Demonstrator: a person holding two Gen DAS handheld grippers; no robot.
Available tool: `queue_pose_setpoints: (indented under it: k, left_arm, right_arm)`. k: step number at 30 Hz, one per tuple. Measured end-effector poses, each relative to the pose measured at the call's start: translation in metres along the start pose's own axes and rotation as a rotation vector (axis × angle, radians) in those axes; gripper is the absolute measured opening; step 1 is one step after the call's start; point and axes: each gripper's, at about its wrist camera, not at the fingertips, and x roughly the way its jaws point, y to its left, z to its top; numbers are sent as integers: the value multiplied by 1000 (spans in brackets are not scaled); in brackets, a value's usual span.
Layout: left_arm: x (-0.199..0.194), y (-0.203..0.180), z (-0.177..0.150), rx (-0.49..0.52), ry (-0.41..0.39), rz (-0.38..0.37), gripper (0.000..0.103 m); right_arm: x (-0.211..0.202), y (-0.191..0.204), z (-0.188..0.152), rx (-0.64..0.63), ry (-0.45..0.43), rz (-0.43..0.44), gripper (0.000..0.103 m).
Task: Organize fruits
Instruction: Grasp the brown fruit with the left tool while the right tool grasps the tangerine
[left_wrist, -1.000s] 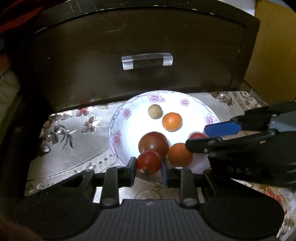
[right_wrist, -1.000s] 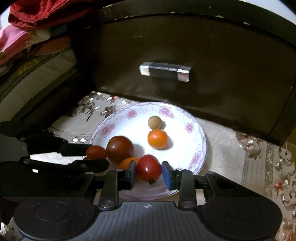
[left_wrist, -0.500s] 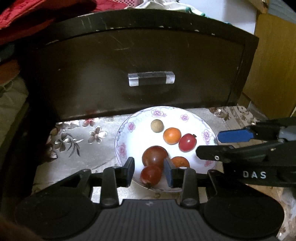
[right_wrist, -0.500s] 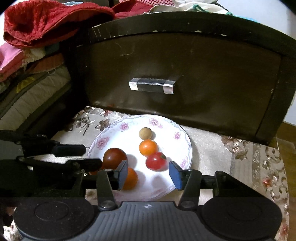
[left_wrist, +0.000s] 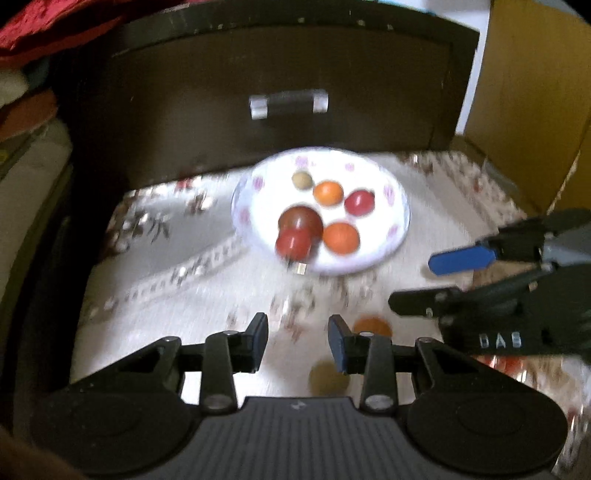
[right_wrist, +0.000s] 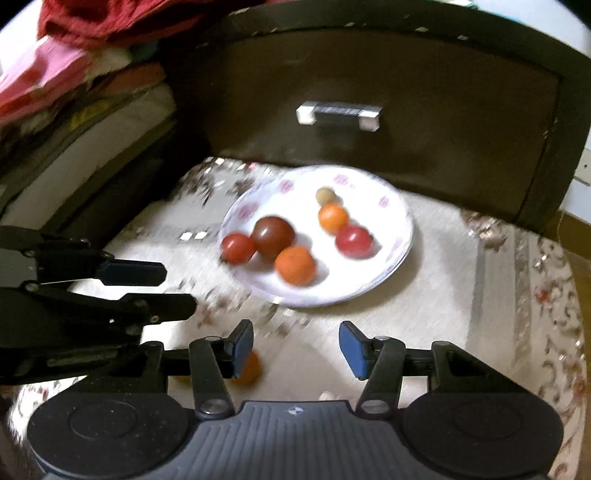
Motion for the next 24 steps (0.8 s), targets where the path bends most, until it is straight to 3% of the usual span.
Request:
queue_pose_setpoints:
  k: [5,15,18,19,24]
  left_arm:
    - [-7,8,-19,2,48,-5,42]
    - [8,-5,-25,65,80,-39,42]
    - [15,-6,-26,67,86,-53,44]
    - [17,-6,-26,69,90,-57,44]
    - [28,-16,-26,102,81,-60,44]
  right_arm:
    - [10,15,-7,-42,42,29,50]
    - [35,22,-10,-65,92,66,48]
    - [39,21,-8,-69,83,69,39]
    - [38,20,-8,-68,81,76,29]
    - [33,14,-8,-54,83,57,27]
